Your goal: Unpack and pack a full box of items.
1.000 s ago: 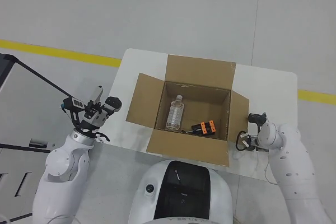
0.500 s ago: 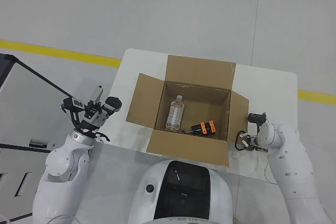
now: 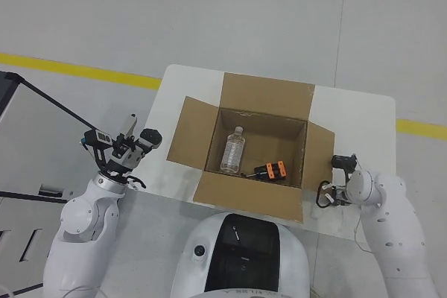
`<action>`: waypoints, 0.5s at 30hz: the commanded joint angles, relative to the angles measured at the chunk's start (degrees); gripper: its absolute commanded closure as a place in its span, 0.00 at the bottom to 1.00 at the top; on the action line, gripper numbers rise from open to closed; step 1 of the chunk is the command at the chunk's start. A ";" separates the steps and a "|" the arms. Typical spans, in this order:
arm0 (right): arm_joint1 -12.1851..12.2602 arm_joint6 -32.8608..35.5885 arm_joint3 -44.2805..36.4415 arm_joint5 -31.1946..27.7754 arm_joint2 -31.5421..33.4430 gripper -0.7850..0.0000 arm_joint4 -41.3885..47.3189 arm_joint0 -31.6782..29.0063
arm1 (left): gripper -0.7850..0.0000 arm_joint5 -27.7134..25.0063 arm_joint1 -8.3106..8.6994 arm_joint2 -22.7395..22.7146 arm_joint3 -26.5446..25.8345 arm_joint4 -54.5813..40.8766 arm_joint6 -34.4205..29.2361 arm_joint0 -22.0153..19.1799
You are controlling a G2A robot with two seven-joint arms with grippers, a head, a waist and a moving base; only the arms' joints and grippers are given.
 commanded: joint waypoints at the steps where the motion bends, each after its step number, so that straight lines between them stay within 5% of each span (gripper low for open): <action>1: 0.15 0.58 -1.97 -0.18 0.74 1.00 0.16 -1.59 | 0.00 0.00 0.00 0.00 0.00 0.00 0.00 0.00; 15: 0.89 -0.07 -9.45 0.12 5.87 1.00 1.53 -10.21 | 0.00 0.00 0.00 0.00 0.00 0.00 0.00 0.00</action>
